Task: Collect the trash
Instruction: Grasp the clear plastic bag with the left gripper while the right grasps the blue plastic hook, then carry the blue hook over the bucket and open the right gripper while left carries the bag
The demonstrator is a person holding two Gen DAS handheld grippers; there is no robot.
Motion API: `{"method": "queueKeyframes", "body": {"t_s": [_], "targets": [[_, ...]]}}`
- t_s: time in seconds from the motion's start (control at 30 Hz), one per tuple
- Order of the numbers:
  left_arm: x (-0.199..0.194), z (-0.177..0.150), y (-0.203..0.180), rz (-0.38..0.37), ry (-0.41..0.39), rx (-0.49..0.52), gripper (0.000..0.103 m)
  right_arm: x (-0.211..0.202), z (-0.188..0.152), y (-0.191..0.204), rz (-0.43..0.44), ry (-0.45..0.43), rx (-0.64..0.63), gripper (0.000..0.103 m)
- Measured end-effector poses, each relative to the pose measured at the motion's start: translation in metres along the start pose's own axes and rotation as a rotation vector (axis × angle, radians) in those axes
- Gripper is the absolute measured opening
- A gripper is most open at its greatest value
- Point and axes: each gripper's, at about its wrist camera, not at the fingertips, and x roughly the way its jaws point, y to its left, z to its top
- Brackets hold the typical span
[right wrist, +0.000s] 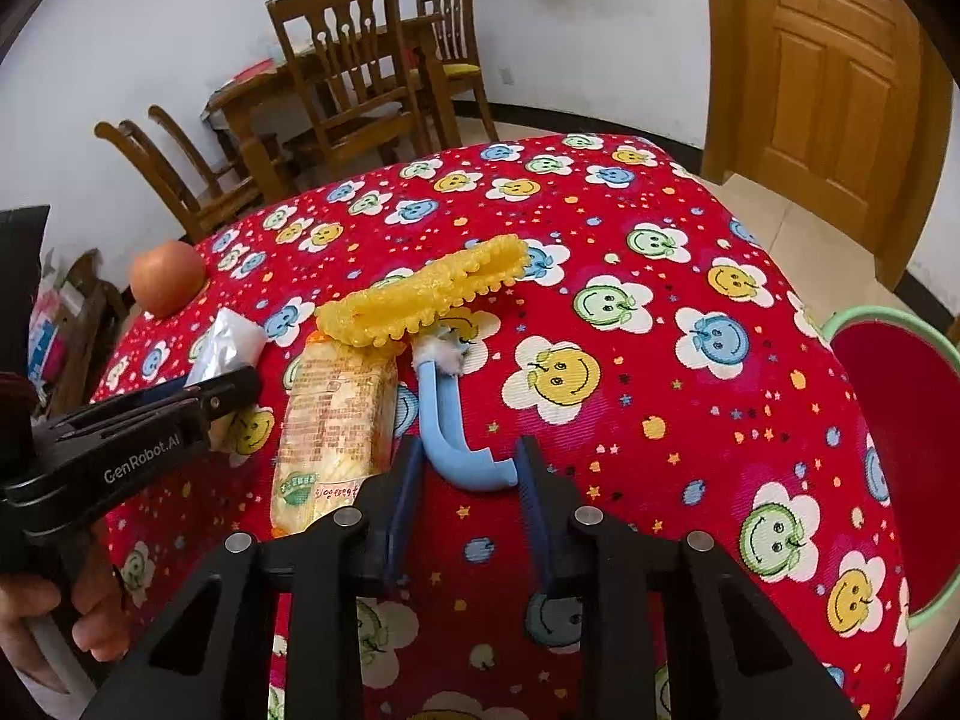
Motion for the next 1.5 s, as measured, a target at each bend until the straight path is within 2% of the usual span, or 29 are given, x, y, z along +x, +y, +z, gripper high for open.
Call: {"method": "queueKeyframes", "body": {"t_s": [0.37, 0.53, 0.67, 1.03, 1.23, 1.5], "targets": [[-0.008, 0.003, 0.005, -0.035, -0.011, -0.052, 0.032, -0.025, -0.016, -0.016, 0.063, 0.012, 0.08, 0.031], [-0.019, 0.003, -0.002, -0.035, -0.027, -0.045, 0.032, -0.04, -0.027, -0.034, 0.048, 0.004, 0.118, 0.031], [-0.031, 0.001, -0.01, -0.068, -0.03, -0.039, 0.032, -0.052, -0.031, -0.052, 0.025, -0.015, 0.156, 0.031], [-0.068, 0.0, -0.056, -0.15, -0.061, 0.008, 0.032, -0.082, -0.037, -0.095, -0.015, -0.081, 0.252, 0.031], [-0.072, -0.002, -0.083, -0.202, -0.044, 0.027, 0.032, -0.099, -0.04, -0.123, -0.052, -0.114, 0.3, 0.031], [-0.074, -0.006, -0.137, -0.262, -0.025, 0.098, 0.032, -0.117, -0.046, -0.166, -0.113, -0.148, 0.369, 0.031]]}}
